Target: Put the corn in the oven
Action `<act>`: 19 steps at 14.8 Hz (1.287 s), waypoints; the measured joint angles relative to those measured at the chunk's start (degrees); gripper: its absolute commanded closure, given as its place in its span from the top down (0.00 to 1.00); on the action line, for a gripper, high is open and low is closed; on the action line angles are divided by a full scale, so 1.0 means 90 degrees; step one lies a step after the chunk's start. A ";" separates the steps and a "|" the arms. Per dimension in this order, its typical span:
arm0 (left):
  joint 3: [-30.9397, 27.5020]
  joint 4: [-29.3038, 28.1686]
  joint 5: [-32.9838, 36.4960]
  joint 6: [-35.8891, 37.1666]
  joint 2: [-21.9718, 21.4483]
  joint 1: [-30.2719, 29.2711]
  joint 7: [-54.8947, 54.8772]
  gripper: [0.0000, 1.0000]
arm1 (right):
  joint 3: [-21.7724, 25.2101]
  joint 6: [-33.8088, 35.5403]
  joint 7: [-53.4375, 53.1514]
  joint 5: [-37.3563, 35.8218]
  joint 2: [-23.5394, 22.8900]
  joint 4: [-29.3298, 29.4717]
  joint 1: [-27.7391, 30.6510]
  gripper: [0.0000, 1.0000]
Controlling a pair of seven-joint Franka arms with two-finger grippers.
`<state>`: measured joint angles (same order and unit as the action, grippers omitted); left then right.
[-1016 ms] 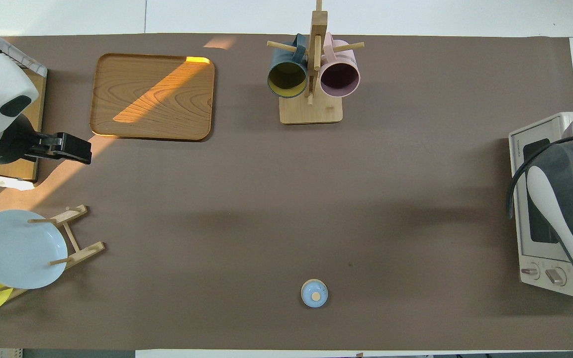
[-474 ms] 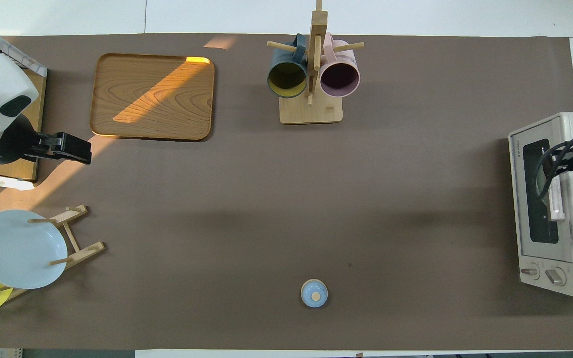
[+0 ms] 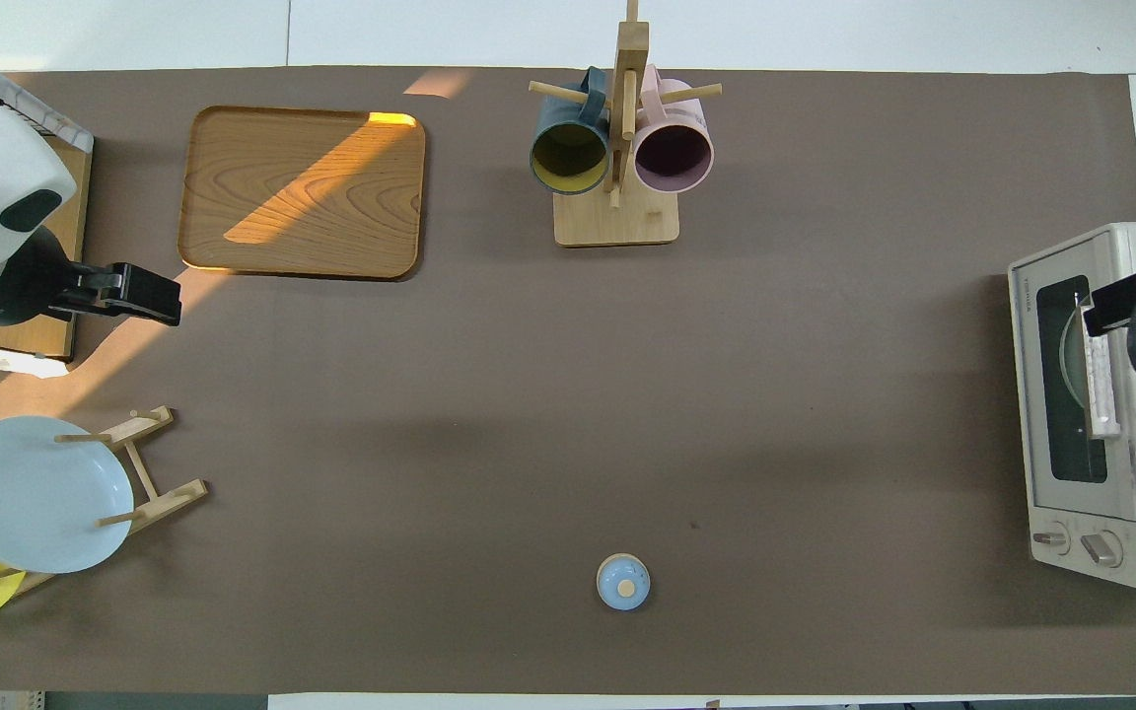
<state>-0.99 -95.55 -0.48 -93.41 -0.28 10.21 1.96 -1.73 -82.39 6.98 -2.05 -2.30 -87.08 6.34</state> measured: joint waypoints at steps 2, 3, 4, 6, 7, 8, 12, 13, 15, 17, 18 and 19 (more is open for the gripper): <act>0.0000 0.0000 0.0000 0.0000 0.0000 0.0000 0.0000 1.00 | -0.0019 0.0103 -0.0331 0.0068 -0.0101 0.0079 -0.0009 1.00; 0.0000 0.0000 0.0000 0.0000 0.0000 0.0000 0.0000 1.00 | -0.0038 0.0114 -0.0419 0.0069 -0.0152 0.0099 -0.0038 1.00; 0.0000 0.0000 0.0000 0.0000 0.0000 0.0000 0.0000 1.00 | -0.0053 0.0124 -0.0489 0.0069 -0.0194 0.0115 -0.0086 1.00; 0.0000 0.0000 0.0000 0.0000 0.0000 0.0000 0.0000 1.00 | -0.0069 0.0150 -0.0554 0.0069 -0.0236 0.0182 -0.0104 1.00; 0.0000 0.0000 0.0000 0.0000 0.0000 0.0000 0.0000 1.00 | -0.0065 0.0160 -0.0556 0.0069 -0.0236 0.0216 -0.0093 1.00; 0.0000 0.0000 0.0000 0.0000 0.0000 0.0000 0.0000 1.00 | -0.0063 0.0173 -0.0556 0.0069 -0.0236 0.0247 -0.0093 1.00; 0.0000 0.0000 0.0000 0.0000 0.0000 0.0000 0.0000 1.00 | -0.0074 0.0199 -0.0556 0.0069 -0.0236 0.0296 -0.0127 1.00; 0.0000 0.0000 0.0000 0.0000 0.0000 0.0000 0.0000 1.00 | -0.0074 0.0238 -0.0556 0.0069 -0.0235 0.0295 -0.0142 1.00; 0.0000 0.0000 0.0000 0.0000 0.0000 0.0000 0.0000 1.00 | -0.0074 0.0338 -0.0556 0.0069 -0.0226 0.0295 -0.0162 1.00; 0.0000 0.0000 0.0000 0.0000 0.0000 0.0000 0.0000 1.00 | -0.0070 0.0443 -0.0556 0.0069 -0.0198 0.0283 -0.0164 1.00; 0.0000 0.0000 0.0000 0.0000 0.0000 0.0000 0.0000 1.00 | -0.0062 0.0467 -0.0556 0.0069 -0.0172 0.0261 -0.0163 1.00; 0.0000 0.0000 0.0000 0.0000 0.0000 0.0000 0.0000 1.00 | -0.0046 0.0480 -0.0556 0.0069 -0.0142 0.0240 -0.0163 1.00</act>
<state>-0.99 -95.55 -0.47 -93.41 -0.28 10.21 1.97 -2.15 -78.07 1.97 -1.43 -3.58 -84.93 4.87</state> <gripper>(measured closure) 0.000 0.000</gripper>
